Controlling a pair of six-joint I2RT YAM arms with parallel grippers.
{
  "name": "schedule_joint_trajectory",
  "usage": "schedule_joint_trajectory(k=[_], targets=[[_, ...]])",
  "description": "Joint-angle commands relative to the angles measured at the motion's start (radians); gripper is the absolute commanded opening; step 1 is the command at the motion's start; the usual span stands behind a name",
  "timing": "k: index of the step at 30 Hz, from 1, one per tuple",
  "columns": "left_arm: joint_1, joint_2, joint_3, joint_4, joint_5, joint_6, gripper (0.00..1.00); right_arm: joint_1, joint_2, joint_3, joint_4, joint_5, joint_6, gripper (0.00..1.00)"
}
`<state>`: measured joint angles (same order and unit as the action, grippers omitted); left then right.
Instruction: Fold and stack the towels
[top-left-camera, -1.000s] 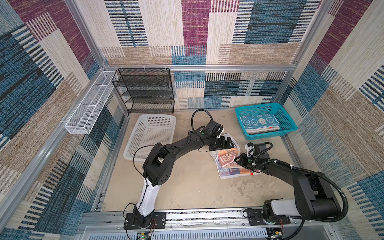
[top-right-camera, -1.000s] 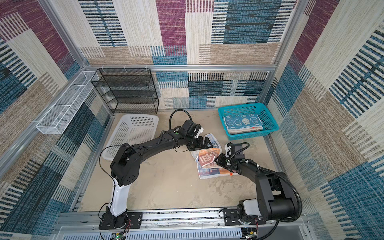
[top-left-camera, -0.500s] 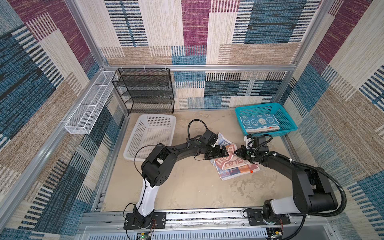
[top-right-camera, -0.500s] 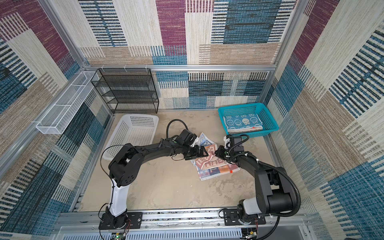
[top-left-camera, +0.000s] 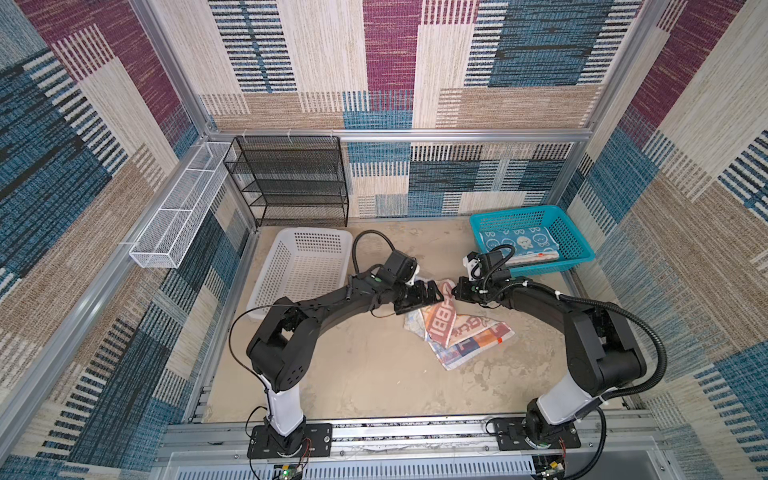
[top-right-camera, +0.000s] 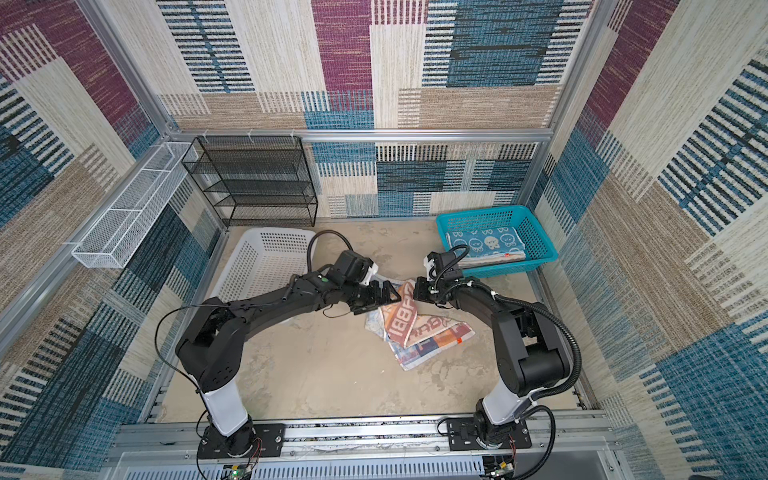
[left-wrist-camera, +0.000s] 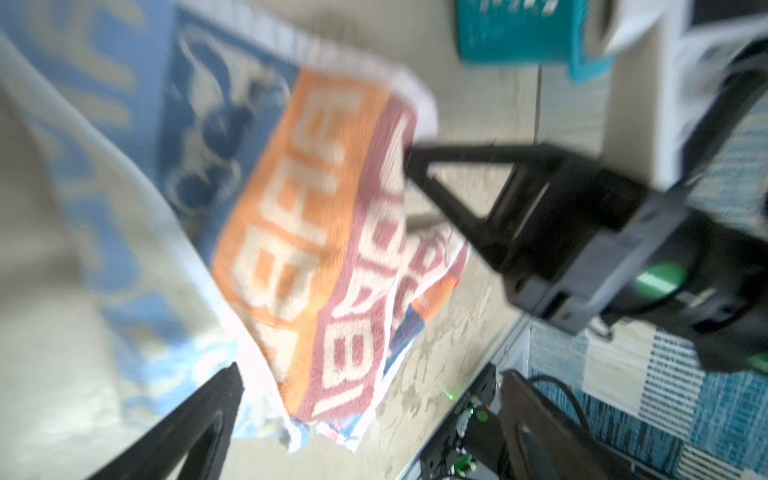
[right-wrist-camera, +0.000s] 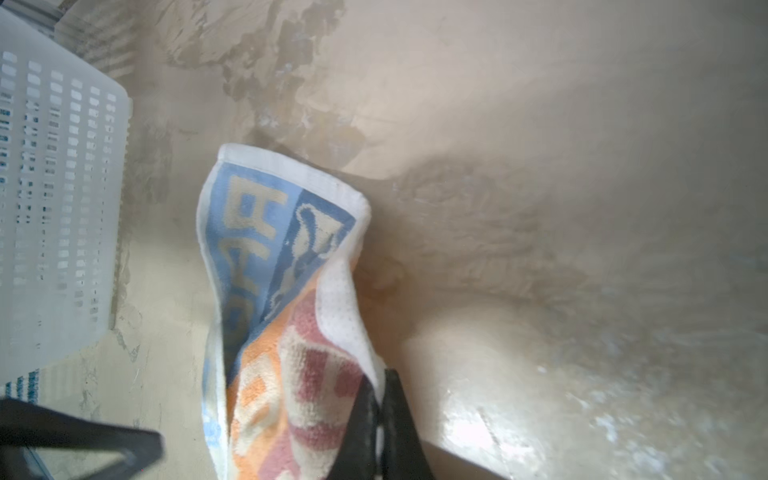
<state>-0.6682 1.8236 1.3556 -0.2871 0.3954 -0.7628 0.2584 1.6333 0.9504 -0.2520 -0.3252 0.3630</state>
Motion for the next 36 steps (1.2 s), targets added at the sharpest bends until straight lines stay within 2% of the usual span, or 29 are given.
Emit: schedule_joint_trajectory(k=[1,4,7,12,18,22,31,36], targets=[[0.073,0.018,0.116,-0.237,-0.117,0.179,0.99,0.006,-0.002,0.017,-0.032,0.063,-0.023,0.0],[0.128,0.132,0.293,-0.384,-0.191,0.268,0.99,0.008,-0.014,0.021,-0.036,0.063,-0.036,0.0],[0.137,0.282,0.481,-0.488,-0.215,0.333,0.99,0.008,-0.019,0.026,-0.044,0.063,-0.047,0.0],[0.138,0.439,0.622,-0.516,-0.199,0.362,0.95,0.007,-0.042,0.022,-0.051,0.064,-0.06,0.0],[0.138,0.522,0.686,-0.474,-0.175,0.366,0.9,0.008,-0.052,0.012,-0.047,0.055,-0.072,0.0],[0.136,0.568,0.726,-0.459,-0.143,0.363,0.8,0.008,-0.041,0.01,-0.038,0.05,-0.074,0.0],[0.136,0.629,0.757,-0.437,-0.133,0.353,0.78,0.008,-0.027,0.014,-0.032,0.051,-0.082,0.0],[0.138,0.644,0.77,-0.424,-0.136,0.35,0.71,0.008,-0.025,0.015,-0.035,0.056,-0.085,0.0]])
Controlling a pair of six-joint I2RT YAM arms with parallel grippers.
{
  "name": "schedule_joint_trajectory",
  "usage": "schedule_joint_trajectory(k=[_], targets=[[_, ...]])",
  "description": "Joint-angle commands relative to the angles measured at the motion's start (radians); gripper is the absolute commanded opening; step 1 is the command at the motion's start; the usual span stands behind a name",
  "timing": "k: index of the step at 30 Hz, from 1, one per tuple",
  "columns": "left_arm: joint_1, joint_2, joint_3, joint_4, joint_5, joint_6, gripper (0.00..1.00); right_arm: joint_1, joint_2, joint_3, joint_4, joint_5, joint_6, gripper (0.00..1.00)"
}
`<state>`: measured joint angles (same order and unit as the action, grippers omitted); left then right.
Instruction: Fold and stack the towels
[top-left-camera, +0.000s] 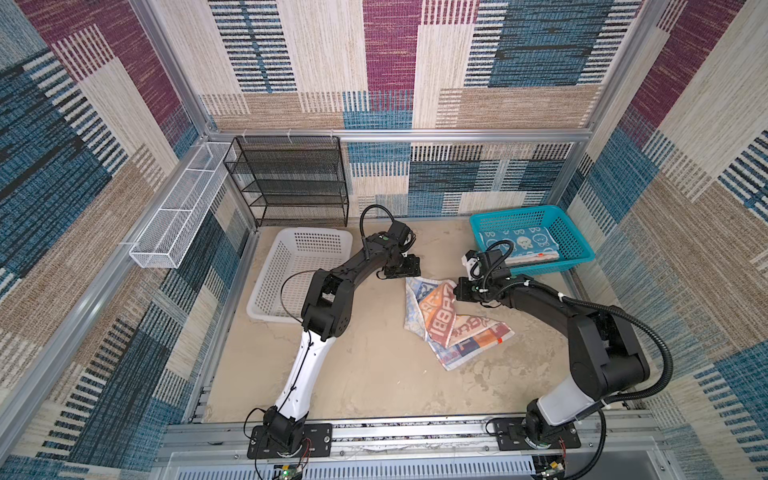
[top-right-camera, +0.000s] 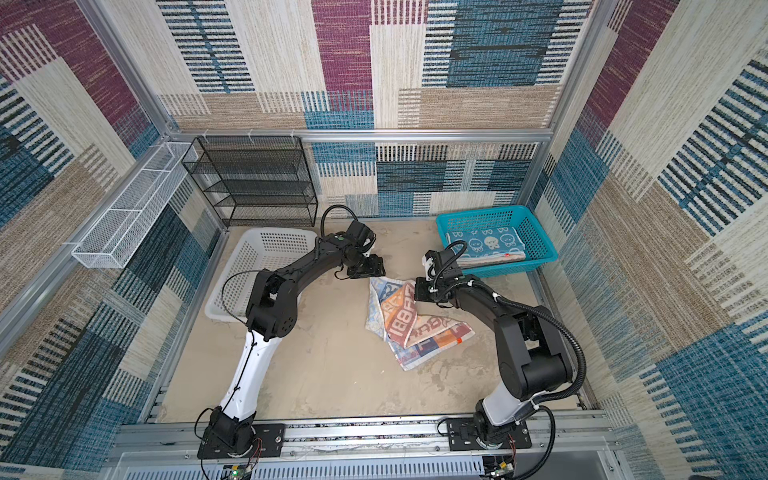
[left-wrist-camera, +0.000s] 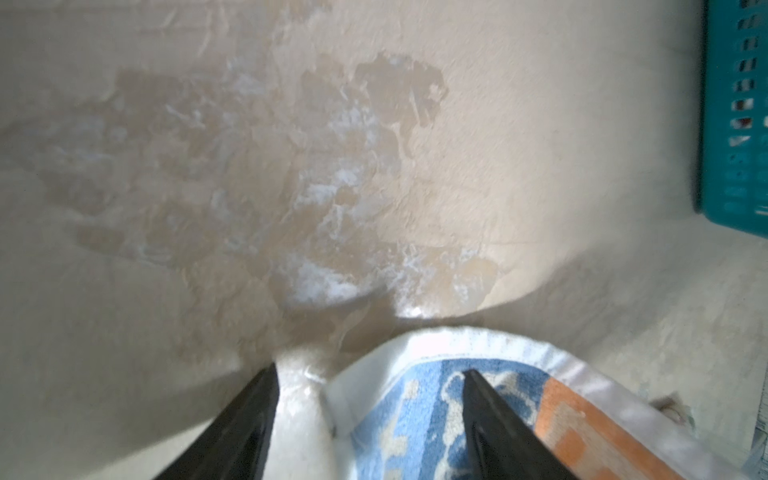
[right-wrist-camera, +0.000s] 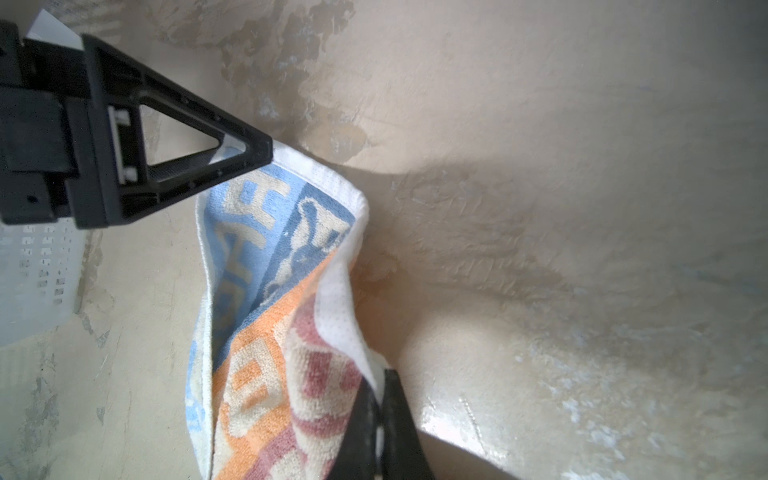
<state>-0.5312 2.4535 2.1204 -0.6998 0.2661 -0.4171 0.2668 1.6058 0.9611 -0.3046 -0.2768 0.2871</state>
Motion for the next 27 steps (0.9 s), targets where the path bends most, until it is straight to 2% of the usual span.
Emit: schedule_joint_trajectory(k=[1,8,12,14,15,22,27], targets=[[0.0,0.014,0.003,-0.011,-0.008,0.007,0.69,-0.001,0.002,0.004,0.018,0.01,-0.011,0.0],[0.002,0.006,-0.026,-0.012,-0.011,0.019,0.46,-0.001,0.005,0.003,0.019,0.015,-0.006,0.0],[0.002,0.005,-0.024,-0.006,-0.02,0.023,0.19,0.0,-0.003,0.001,0.021,0.014,-0.006,0.0],[0.003,0.009,-0.014,-0.006,-0.026,0.026,0.09,0.0,-0.007,-0.001,0.02,0.014,-0.006,0.0],[0.003,0.011,-0.006,-0.006,-0.031,0.027,0.0,0.0,-0.011,-0.003,0.022,0.015,-0.006,0.0],[0.009,0.023,0.071,-0.046,-0.054,0.051,0.0,-0.001,-0.035,0.01,0.01,0.032,-0.007,0.0],[0.037,-0.094,0.104,-0.081,-0.102,0.092,0.0,-0.001,-0.068,0.115,-0.04,0.048,-0.007,0.0]])
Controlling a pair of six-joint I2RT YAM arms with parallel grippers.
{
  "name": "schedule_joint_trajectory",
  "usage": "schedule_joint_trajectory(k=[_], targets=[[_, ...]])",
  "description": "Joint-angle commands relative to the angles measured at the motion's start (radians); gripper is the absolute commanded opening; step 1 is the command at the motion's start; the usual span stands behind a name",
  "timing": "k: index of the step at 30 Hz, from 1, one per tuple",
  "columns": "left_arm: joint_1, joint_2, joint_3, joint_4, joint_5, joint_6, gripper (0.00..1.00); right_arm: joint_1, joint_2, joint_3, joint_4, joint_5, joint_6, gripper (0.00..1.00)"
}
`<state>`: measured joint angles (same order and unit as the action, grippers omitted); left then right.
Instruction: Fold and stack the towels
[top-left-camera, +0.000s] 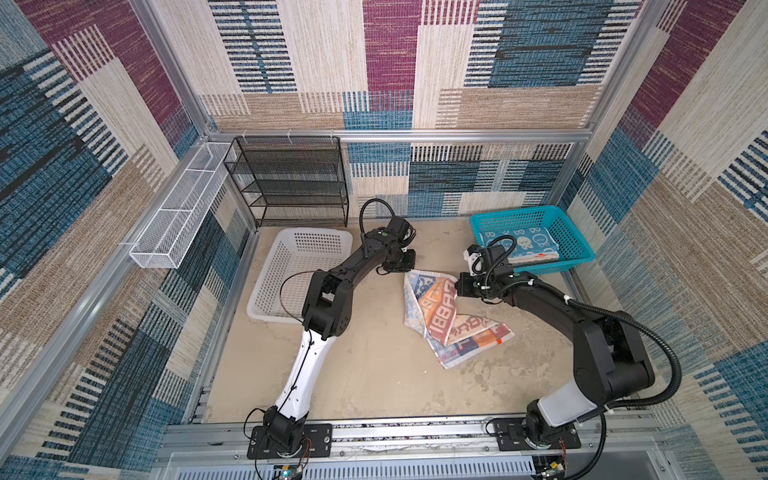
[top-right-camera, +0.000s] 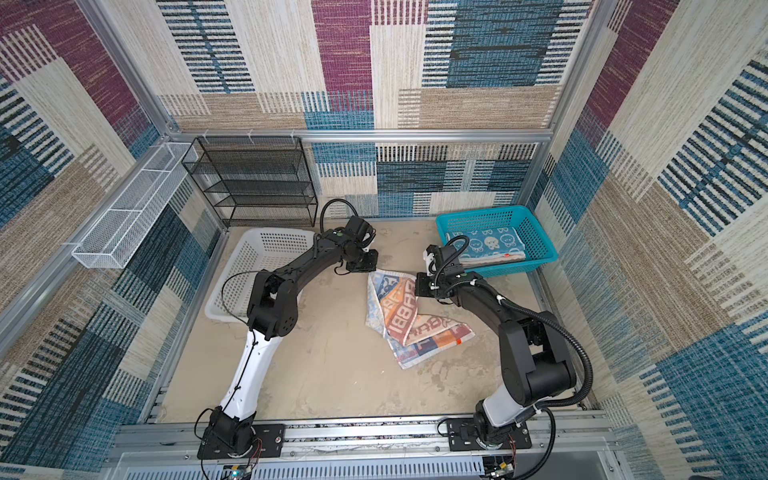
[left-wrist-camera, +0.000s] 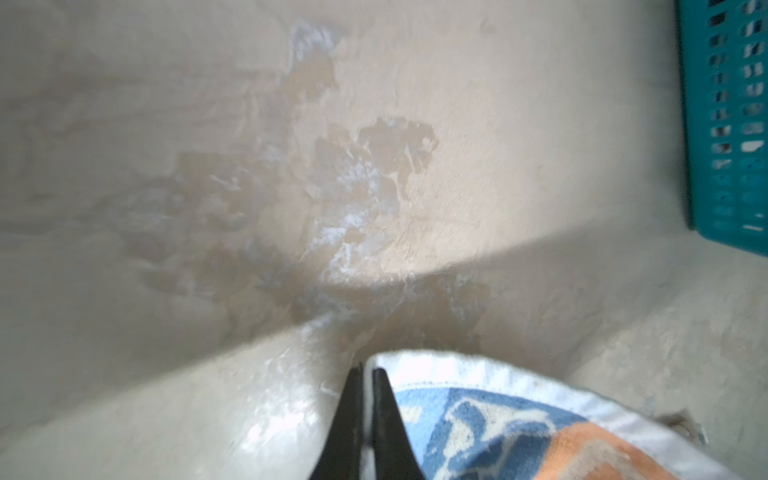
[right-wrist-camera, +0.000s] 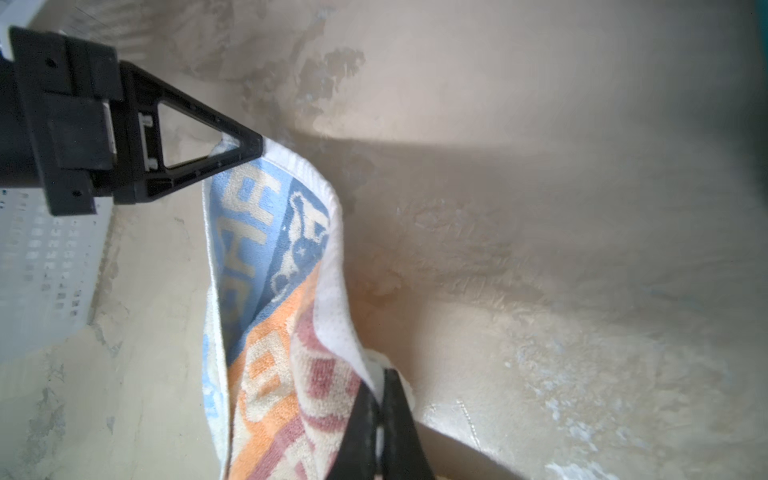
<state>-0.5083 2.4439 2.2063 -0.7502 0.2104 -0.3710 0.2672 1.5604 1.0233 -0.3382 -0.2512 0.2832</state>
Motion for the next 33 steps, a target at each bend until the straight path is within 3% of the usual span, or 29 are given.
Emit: schedule_joint_trajectory(k=[1,11,17,22,27,33], targets=[[0.019,-0.111,0.021,-0.034,-0.056,0.057,0.0,-0.001,-0.028,0.081,-0.02,0.026,-0.003,0.0],[0.037,-0.444,0.116,-0.052,-0.163,0.194,0.0,-0.001,-0.078,0.532,-0.235,0.055,-0.049,0.0],[0.031,-0.627,0.139,-0.053,-0.163,0.24,0.0,0.007,-0.136,0.771,-0.381,0.063,-0.087,0.0],[-0.019,-0.807,0.063,-0.052,-0.191,0.273,0.0,0.057,-0.25,0.839,-0.457,0.028,-0.104,0.0],[-0.157,-0.989,-0.07,-0.051,-0.283,0.306,0.0,0.073,-0.396,0.825,-0.507,-0.066,-0.119,0.0],[-0.269,-1.165,-0.23,-0.051,-0.329,0.224,0.0,0.072,-0.518,0.837,-0.573,-0.134,-0.169,0.0]])
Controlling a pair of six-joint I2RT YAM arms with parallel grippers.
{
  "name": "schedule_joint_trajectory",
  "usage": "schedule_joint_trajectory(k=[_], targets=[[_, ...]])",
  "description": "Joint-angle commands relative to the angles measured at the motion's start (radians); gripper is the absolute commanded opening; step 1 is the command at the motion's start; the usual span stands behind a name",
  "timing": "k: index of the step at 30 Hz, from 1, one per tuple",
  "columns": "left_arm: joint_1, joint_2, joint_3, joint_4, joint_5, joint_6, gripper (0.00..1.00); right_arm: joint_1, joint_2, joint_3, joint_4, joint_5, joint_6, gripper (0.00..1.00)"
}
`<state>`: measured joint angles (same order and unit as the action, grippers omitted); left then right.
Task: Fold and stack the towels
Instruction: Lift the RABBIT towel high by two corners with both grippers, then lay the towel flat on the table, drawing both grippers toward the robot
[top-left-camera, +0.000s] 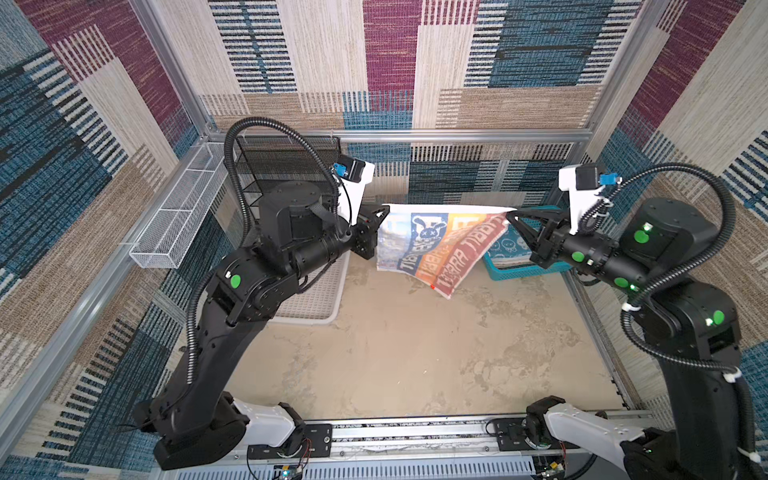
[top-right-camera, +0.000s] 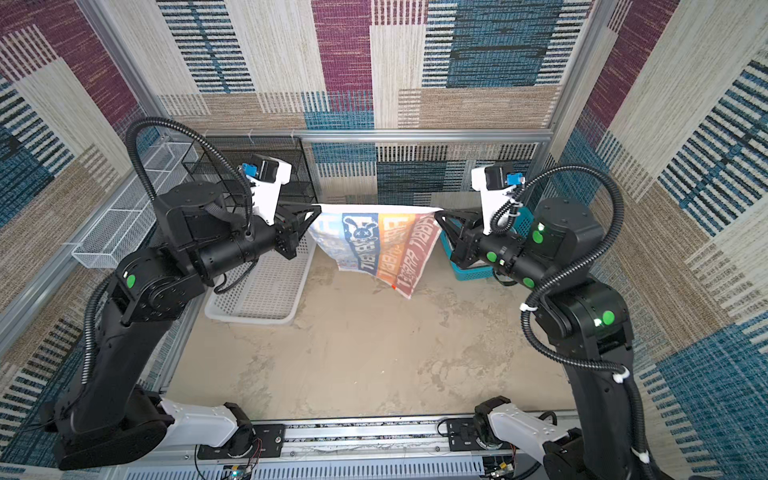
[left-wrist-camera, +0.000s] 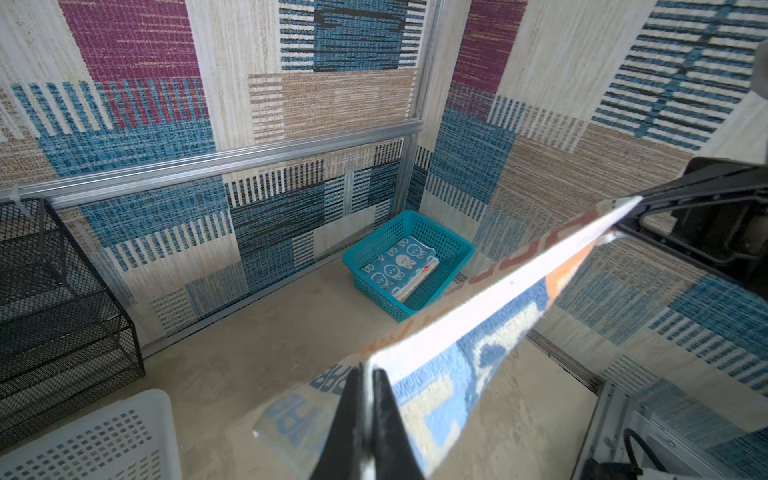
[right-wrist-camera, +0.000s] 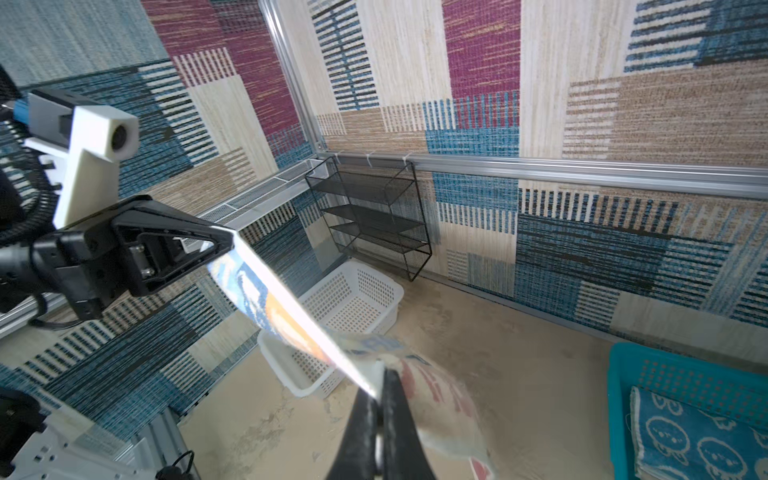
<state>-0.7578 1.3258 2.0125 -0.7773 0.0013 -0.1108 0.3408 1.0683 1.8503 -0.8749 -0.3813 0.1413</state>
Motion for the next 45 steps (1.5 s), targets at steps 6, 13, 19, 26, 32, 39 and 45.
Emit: schedule_joint_trajectory(k=[6,13,19,26,32,39,45], targets=[[-0.028,-0.051,-0.043,-0.026,-0.173,-0.035,0.0,-0.001,-0.016,0.003,-0.031,0.15,0.006,0.0],[0.098,0.1,-0.108,0.069,-0.123,0.043,0.0,-0.003,0.146,-0.071,0.047,0.236,0.003,0.0],[0.274,0.303,-0.188,0.203,0.009,0.018,0.0,-0.066,0.317,-0.222,0.202,0.169,0.017,0.0],[0.342,0.67,-0.007,0.218,0.064,0.028,0.0,-0.16,0.624,-0.232,0.338,0.095,0.021,0.0],[0.36,1.006,0.337,0.076,0.063,0.079,0.0,-0.166,0.877,-0.057,0.33,0.081,-0.02,0.0],[0.364,1.032,0.329,0.043,0.041,0.179,0.0,-0.167,0.906,-0.097,0.337,0.026,-0.015,0.0],[0.362,0.945,0.16,0.056,0.026,0.218,0.0,-0.152,0.799,-0.388,0.444,-0.006,0.023,0.0]])
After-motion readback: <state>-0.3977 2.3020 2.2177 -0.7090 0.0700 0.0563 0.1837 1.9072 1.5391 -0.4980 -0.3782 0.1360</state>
